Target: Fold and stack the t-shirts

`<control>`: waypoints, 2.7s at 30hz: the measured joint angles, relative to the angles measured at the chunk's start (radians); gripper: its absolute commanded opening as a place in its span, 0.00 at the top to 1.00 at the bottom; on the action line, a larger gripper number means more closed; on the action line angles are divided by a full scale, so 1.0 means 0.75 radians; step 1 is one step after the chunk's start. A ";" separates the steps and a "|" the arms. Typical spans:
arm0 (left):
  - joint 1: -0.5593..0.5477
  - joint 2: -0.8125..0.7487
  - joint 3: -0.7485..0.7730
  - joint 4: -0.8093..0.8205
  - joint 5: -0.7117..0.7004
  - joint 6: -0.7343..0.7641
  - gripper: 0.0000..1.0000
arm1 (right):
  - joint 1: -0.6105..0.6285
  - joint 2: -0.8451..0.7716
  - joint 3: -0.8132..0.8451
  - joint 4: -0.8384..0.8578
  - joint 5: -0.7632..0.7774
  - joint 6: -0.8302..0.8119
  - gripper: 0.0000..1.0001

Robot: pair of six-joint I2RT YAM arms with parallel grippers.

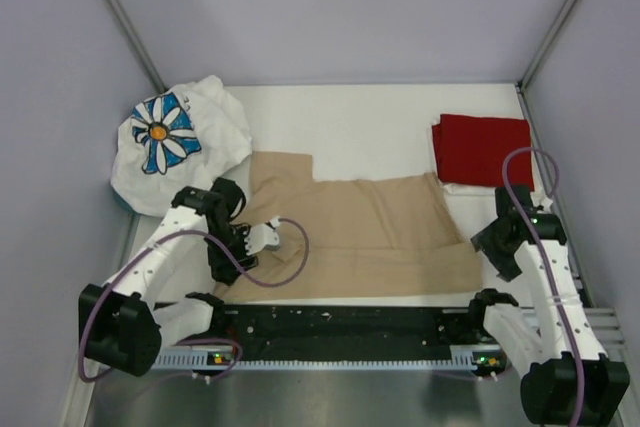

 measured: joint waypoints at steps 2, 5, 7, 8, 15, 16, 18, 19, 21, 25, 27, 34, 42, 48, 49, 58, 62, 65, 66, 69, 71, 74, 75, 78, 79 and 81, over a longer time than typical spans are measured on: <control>-0.003 0.001 0.068 -0.035 0.034 -0.003 0.37 | 0.000 0.011 0.020 -0.017 0.050 0.007 0.29; -0.003 0.004 0.261 -0.048 0.088 -0.018 0.42 | 0.000 0.035 0.053 0.005 0.099 -0.025 0.44; -0.002 0.003 0.363 -0.031 0.091 -0.047 0.50 | 0.005 0.036 0.060 0.094 0.056 -0.109 0.50; 0.002 0.002 0.380 -0.019 0.086 -0.057 0.54 | 0.013 0.036 0.061 0.141 0.028 -0.143 0.53; 0.053 0.182 0.344 0.097 0.025 -0.151 0.64 | 0.200 0.192 0.066 0.497 -0.235 -0.393 0.71; 0.066 0.216 0.340 0.119 0.025 -0.165 0.64 | 0.231 0.242 0.070 0.536 -0.268 -0.426 0.76; 0.099 0.256 0.323 0.166 0.028 -0.192 0.65 | 0.303 0.357 0.072 0.624 -0.329 -0.503 0.84; 0.114 0.264 0.310 0.184 0.030 -0.203 0.65 | 0.337 0.412 0.073 0.662 -0.351 -0.538 0.88; 0.150 0.265 0.259 0.225 0.033 -0.226 0.64 | 0.379 0.512 0.073 0.724 -0.393 -0.587 1.00; 0.173 0.265 0.103 0.305 0.025 -0.270 0.64 | 0.402 0.745 0.103 0.790 -0.376 -0.631 1.00; 0.173 0.273 0.018 0.346 0.007 -0.293 0.65 | 0.402 0.845 0.122 0.798 -0.306 -0.632 1.00; 0.172 0.404 -0.107 0.485 -0.111 -0.368 0.71 | 0.358 0.882 0.144 0.810 -0.052 -0.583 1.00; 0.171 0.370 -0.130 0.503 -0.124 -0.390 0.69 | 0.083 0.701 0.033 0.880 0.028 -0.549 1.00; 0.172 0.315 -0.165 0.512 -0.135 -0.385 0.68 | -0.096 0.668 0.025 0.911 0.025 -0.548 1.00; 0.172 0.312 -0.166 0.512 -0.136 -0.386 0.67 | -0.092 0.641 0.025 0.914 0.015 -0.552 1.00; 0.210 0.275 -0.196 0.516 -0.176 -0.379 0.68 | 0.308 0.518 0.064 1.170 -0.310 -0.753 1.00; 0.281 0.287 -0.197 0.508 -0.196 -0.370 0.69 | 0.396 0.803 0.218 1.193 -0.409 -0.852 1.00; 0.357 0.287 -0.207 0.497 -0.242 -0.350 0.68 | 0.454 0.982 0.345 1.189 -0.428 -0.907 1.00; 0.379 0.287 -0.210 0.494 -0.257 -0.347 0.68 | 0.464 1.034 0.390 1.182 -0.424 -0.918 1.00; 0.427 0.287 -0.219 0.474 -0.294 -0.326 0.66 | 0.473 1.149 0.484 1.171 -0.408 -0.947 1.00; 0.433 0.282 -0.219 0.466 -0.292 -0.314 0.65 | 0.473 1.187 0.503 1.162 -0.368 -0.958 1.00; 0.438 0.279 -0.219 0.461 -0.282 -0.300 0.65 | 0.473 1.206 0.507 1.118 -0.277 -0.970 1.00; 0.440 0.279 -0.219 0.460 -0.281 -0.298 0.65 | 0.473 1.209 0.507 1.100 -0.237 -0.974 1.00; 0.440 0.295 -0.212 0.457 -0.283 -0.291 0.65 | 0.469 1.219 0.518 1.043 -0.114 -0.982 1.00; 0.440 0.305 -0.208 0.455 -0.284 -0.290 0.65 | 0.463 1.226 0.528 1.026 -0.068 -0.982 1.00; 0.440 0.317 -0.201 0.450 -0.287 -0.290 0.65 | 0.453 1.239 0.555 0.987 0.016 -0.982 1.00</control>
